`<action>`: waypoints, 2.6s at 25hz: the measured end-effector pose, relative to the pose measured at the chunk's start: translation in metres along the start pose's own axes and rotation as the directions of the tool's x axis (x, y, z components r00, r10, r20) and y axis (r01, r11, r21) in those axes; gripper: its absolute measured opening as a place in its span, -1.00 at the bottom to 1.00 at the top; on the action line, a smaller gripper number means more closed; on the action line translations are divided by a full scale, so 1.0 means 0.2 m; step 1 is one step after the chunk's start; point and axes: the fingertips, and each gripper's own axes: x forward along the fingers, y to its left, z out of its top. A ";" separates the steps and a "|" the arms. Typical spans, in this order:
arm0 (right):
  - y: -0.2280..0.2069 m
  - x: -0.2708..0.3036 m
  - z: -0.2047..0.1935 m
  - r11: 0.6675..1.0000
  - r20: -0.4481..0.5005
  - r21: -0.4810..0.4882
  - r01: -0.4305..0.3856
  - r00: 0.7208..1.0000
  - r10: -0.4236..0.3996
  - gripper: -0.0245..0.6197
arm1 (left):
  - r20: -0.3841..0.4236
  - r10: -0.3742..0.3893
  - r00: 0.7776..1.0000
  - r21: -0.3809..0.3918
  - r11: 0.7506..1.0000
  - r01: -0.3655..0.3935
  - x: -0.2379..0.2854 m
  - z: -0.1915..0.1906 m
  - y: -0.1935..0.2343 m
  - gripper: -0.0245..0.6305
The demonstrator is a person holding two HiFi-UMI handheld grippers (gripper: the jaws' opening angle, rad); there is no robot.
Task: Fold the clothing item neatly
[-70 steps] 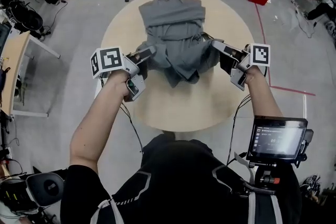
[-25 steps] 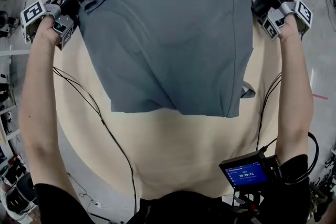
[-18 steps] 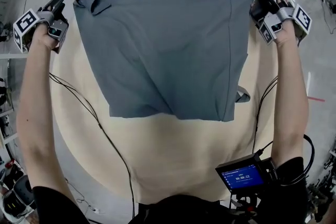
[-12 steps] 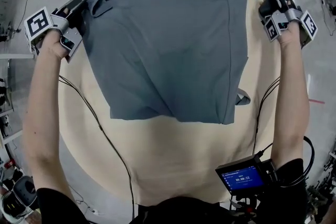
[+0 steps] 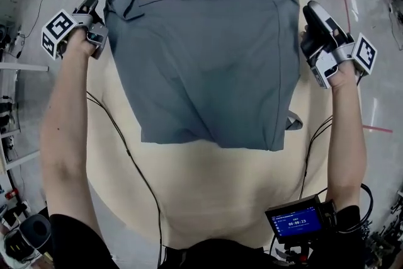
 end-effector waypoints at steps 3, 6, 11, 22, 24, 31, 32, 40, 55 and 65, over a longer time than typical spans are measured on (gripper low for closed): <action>0.05 -0.01 -0.01 0.999 -0.020 -0.051 0.004 1.000 -0.005 -0.45 | -0.082 -0.084 0.993 0.151 0.984 0.096 -0.12 -0.07 -0.10 -0.35; 0.17 -0.04 -0.09 0.994 -0.056 -0.107 0.015 0.998 -0.021 -0.45 | -0.136 -0.090 0.987 0.257 0.959 0.123 -0.28 -0.18 -0.22 -0.35; 0.51 -0.26 -0.29 0.968 -0.144 -0.250 -0.027 0.989 -0.010 -0.45 | -0.106 -0.160 0.981 0.269 0.945 0.183 -0.81 -0.39 -0.54 -0.38; 0.71 -0.53 -0.65 0.922 -0.199 -0.384 -0.044 0.979 -0.036 -0.45 | -0.297 -0.038 0.954 0.435 0.884 0.171 -0.40 -0.53 -0.40 -0.38; 0.75 -0.54 -0.69 0.906 -0.200 -0.420 -0.054 0.979 -0.035 -0.45 | -0.262 -0.076 0.962 0.423 0.887 0.186 -0.50 -0.51 -0.44 -0.39; 1.16 -0.75 -0.80 0.848 -0.090 -0.530 -0.001 0.994 -0.055 -0.47 | -0.055 -0.217 0.975 0.516 0.830 0.214 -1.38 -0.41 -0.82 -0.91; 1.23 -0.79 -0.84 0.827 -0.075 -0.562 0.013 0.995 -0.066 -0.50 | -0.044 -0.243 0.969 0.533 0.815 0.229 -1.53 -0.40 -0.90 -0.92; 1.67 -1.15 -1.16 0.645 -0.046 -0.764 0.034 0.993 -0.106 -0.86 | -0.061 -0.402 0.914 0.549 0.751 0.367 -2.44 -0.68 -1.45 -0.93; 2.16 -1.89 -1.80 0.435 0.000 -0.898 0.059 0.991 -0.135 -0.87 | -0.054 -0.342 0.938 0.660 0.693 0.290 -3.40 -1.13 -1.77 -0.93; 2.52 -2.30 -2.62 0.416 0.120 -0.891 0.181 0.978 -0.169 -0.88 | -0.090 -0.479 0.873 0.643 0.642 0.419 -4.25 -1.13 -1.68 -0.93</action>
